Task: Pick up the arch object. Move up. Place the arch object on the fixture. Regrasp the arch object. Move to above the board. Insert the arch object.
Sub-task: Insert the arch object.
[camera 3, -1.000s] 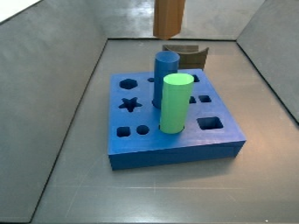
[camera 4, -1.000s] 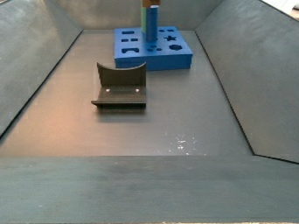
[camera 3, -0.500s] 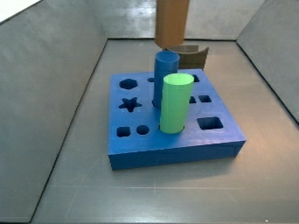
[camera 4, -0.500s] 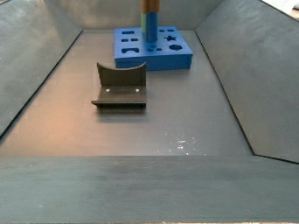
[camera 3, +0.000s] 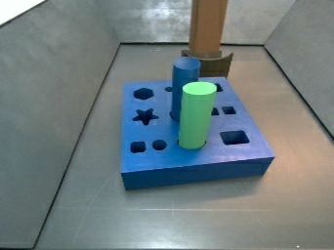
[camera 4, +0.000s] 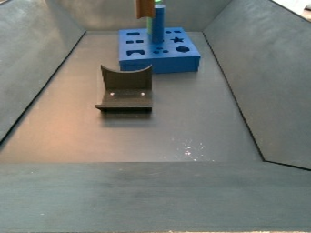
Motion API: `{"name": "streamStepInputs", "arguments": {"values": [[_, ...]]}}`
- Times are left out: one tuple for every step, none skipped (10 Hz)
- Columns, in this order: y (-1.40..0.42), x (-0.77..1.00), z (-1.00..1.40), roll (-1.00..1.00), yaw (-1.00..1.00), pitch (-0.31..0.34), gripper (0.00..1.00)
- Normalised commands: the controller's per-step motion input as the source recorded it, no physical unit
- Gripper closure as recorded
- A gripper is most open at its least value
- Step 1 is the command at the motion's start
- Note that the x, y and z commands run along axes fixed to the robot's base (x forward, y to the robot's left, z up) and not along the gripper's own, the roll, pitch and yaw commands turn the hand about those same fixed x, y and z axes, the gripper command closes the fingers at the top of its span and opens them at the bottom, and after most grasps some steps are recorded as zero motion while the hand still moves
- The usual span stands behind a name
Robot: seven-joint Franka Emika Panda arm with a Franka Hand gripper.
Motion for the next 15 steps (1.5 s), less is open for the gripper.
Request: {"name": "streamStepInputs", "arguments": {"values": [[0.0,0.0,0.0,-0.01,0.0,0.0,1.0],[0.0,0.05,-0.12,0.0,0.0,0.0,1.0],[0.0,0.09,-0.42,0.0,-0.13,0.0,1.0],[0.11,0.15,-0.48,-0.04,-0.15,0.0,1.0],[0.2,0.24,-0.44,-0.06,-0.09,0.0,1.0],[0.21,0.32,-0.42,-0.08,-0.07,0.0,1.0],[0.17,0.43,-0.39,-0.09,-0.12,0.0,1.0],[0.13,0.42,-0.4,-0.06,-0.16,0.016,1.0],[0.01,0.22,-0.43,-0.01,-0.2,0.011,1.0],[0.0,0.0,-0.5,0.0,-0.21,0.0,1.0],[0.0,-0.13,-0.47,0.0,-0.26,0.0,1.0],[0.09,-0.1,-0.02,0.0,-0.03,0.0,1.0],[0.11,-0.45,-0.2,0.05,-0.11,0.0,1.0],[0.1,-0.32,-0.31,0.0,-0.46,0.049,1.0],[-0.02,0.0,-0.02,0.0,0.0,0.0,1.0]]}}
